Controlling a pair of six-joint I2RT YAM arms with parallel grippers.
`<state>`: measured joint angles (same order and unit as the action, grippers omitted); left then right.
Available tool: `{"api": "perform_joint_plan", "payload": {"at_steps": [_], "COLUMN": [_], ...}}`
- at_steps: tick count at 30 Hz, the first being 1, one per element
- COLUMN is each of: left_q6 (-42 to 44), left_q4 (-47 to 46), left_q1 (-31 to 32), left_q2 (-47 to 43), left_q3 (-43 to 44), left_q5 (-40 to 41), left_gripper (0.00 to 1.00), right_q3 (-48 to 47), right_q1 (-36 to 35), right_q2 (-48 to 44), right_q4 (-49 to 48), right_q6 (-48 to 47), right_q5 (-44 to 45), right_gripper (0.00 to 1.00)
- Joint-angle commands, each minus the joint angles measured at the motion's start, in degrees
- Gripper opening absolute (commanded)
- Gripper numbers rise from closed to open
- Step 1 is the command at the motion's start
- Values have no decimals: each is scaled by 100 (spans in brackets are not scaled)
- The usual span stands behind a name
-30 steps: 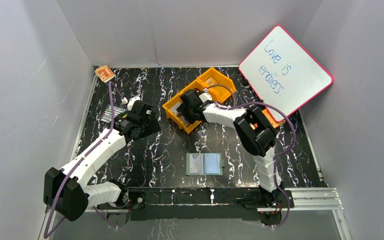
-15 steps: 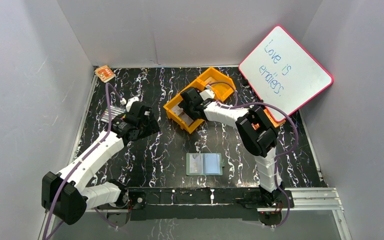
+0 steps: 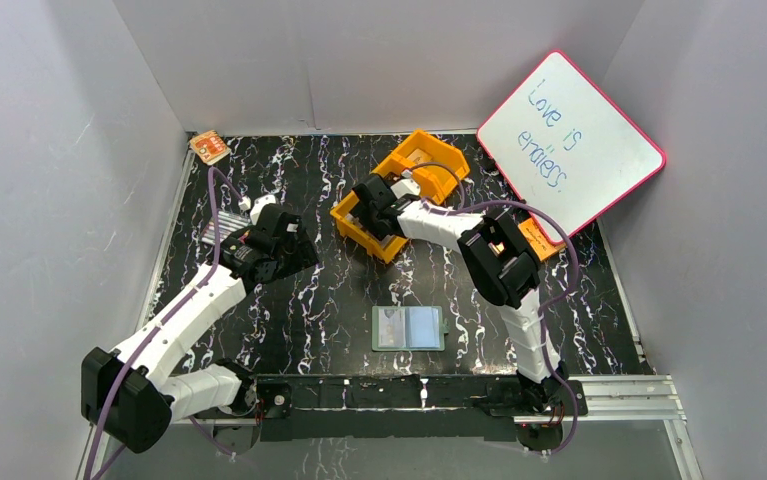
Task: Put the credit cards into the card holder
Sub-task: Pick up the credit card from the storage box.
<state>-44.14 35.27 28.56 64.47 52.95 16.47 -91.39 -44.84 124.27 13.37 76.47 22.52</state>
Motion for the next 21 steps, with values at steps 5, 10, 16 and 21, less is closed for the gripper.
{"api": "perform_joint_plan", "payload": {"at_steps": [5, 10, 16, 21], "left_q6": [3, 11, 11, 15], "left_q4": [155, 152, 139, 129], "left_q1": [-43, -43, -43, -43], "left_q2": [-181, -137, -86, -10], "left_q3": [-66, -39, -46, -7], "left_q5": [23, 32, 32, 57], "left_gripper": [69, 69, 68, 68], "right_q3": [-21, 275, 911, 1352], "right_q1": [71, 104, 220, 299], "right_q2": [123, -43, -414, -665], "right_q4": [274, 149, -146, -484], "right_q6": [-99, -279, -433, -564], "right_q5": [124, 103, 75, -14], "right_gripper": [59, 45, 29, 21]}}
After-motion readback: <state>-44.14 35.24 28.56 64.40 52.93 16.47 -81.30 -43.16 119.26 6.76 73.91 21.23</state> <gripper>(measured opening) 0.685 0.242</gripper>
